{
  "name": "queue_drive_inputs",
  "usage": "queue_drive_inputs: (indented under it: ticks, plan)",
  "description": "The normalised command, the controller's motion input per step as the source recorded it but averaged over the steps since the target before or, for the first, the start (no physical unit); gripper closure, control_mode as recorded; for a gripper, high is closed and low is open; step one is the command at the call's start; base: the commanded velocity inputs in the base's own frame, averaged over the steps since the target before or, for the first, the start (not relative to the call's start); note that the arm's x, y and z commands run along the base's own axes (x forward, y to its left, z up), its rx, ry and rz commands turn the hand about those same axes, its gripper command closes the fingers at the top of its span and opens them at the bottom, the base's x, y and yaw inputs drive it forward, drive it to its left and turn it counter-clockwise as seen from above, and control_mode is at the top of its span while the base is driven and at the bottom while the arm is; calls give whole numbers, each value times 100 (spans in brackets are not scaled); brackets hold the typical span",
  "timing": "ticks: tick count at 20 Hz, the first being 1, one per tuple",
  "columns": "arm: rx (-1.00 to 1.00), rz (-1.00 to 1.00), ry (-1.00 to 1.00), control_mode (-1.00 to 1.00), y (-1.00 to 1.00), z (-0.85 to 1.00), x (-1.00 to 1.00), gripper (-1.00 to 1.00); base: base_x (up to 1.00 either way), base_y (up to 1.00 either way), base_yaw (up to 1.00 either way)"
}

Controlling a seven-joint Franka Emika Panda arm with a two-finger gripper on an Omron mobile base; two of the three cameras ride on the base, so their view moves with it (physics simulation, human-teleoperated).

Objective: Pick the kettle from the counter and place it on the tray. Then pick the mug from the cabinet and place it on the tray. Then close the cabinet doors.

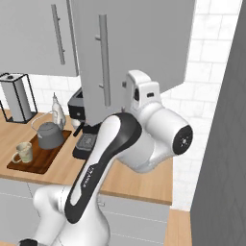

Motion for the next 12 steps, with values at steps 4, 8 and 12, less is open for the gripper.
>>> queue_drive_inputs:
  ticks: [4,8,12]
  plan:
    - [5,0,-5,-100,0,52,4,-100,0,0,0]
    - [2,0,0,-100,2,38,27,-100,0,0,0]
    - [0,0,1,-100,20,3,79,-100,0,0,0]
